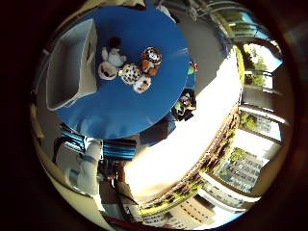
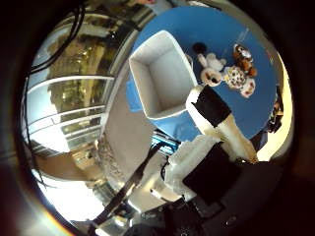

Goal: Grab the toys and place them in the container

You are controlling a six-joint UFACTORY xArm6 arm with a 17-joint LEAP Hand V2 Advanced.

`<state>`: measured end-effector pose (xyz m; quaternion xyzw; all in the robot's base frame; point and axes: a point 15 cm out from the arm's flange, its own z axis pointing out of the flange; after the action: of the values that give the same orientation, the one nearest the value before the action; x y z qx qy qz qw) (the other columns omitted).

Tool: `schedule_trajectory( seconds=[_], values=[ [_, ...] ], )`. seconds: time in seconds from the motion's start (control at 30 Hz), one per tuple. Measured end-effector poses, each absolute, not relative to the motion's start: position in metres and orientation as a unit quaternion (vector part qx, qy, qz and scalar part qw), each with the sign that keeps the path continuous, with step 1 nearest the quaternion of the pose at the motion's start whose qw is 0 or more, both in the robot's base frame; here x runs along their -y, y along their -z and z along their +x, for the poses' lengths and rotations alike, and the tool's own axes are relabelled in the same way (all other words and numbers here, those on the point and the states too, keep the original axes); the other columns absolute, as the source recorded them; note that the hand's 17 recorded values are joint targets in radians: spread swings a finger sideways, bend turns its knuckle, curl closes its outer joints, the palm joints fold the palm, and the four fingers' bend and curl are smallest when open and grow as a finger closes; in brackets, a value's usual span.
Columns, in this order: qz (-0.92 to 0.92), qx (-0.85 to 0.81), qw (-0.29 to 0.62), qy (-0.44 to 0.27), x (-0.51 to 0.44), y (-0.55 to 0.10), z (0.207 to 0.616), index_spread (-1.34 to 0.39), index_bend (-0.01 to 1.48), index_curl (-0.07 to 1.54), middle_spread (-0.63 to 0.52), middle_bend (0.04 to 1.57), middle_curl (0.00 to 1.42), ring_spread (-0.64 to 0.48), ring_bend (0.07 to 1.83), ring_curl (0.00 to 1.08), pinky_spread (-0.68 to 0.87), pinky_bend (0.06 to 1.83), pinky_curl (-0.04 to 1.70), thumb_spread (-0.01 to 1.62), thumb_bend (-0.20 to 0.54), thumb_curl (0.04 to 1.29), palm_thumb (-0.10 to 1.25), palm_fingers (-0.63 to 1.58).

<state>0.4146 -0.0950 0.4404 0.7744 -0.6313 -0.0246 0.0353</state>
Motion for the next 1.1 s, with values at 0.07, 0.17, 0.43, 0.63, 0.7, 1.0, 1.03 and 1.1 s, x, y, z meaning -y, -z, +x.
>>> schedule_trajectory(
  seconds=[0.07,0.17,0.43,0.63,0.7,1.0,1.03,1.1],
  values=[
    [0.765,0.643,0.039,0.005,0.110,-0.441,0.422,-0.16,0.18,0.29,0.02,0.17,0.33,0.28,0.31,0.31,0.45,0.42,0.23,1.29,-0.017,0.33,0.67,0.30],
    [0.756,0.654,0.037,0.002,0.108,-0.436,0.430,-0.15,0.17,0.29,0.01,0.17,0.33,0.28,0.32,0.31,0.46,0.44,0.23,1.29,-0.018,0.34,0.67,0.29],
    [0.743,0.667,0.012,-0.049,0.132,-0.407,0.493,-0.14,0.17,0.28,0.01,0.18,0.33,0.28,0.34,0.32,0.46,0.48,0.23,1.28,-0.032,0.33,0.58,0.30],
    [0.766,0.638,0.056,-0.060,0.156,-0.369,0.515,-0.20,0.17,0.28,0.01,0.17,0.33,0.26,0.34,0.32,0.45,0.49,0.23,1.23,-0.024,0.33,0.49,0.21],
    [0.792,0.598,0.101,-0.067,0.171,-0.359,0.517,-0.22,0.16,0.28,0.00,0.17,0.33,0.26,0.34,0.32,0.45,0.49,0.23,1.22,-0.018,0.33,0.51,0.18],
    [0.825,0.535,0.172,-0.062,0.193,-0.315,0.534,-0.32,0.15,0.24,0.00,0.17,0.32,0.24,0.34,0.32,0.43,0.53,0.24,1.14,-0.029,0.35,0.57,0.11],
    [0.825,0.535,0.174,-0.056,0.195,-0.308,0.534,-0.34,0.15,0.24,0.00,0.16,0.32,0.24,0.34,0.32,0.43,0.55,0.24,1.14,-0.032,0.34,0.57,0.10],
    [0.825,0.534,0.179,-0.043,0.199,-0.288,0.536,-0.36,0.15,0.24,0.00,0.16,0.31,0.24,0.35,0.32,0.43,0.57,0.24,1.13,-0.032,0.34,0.56,0.09]
  ],
)
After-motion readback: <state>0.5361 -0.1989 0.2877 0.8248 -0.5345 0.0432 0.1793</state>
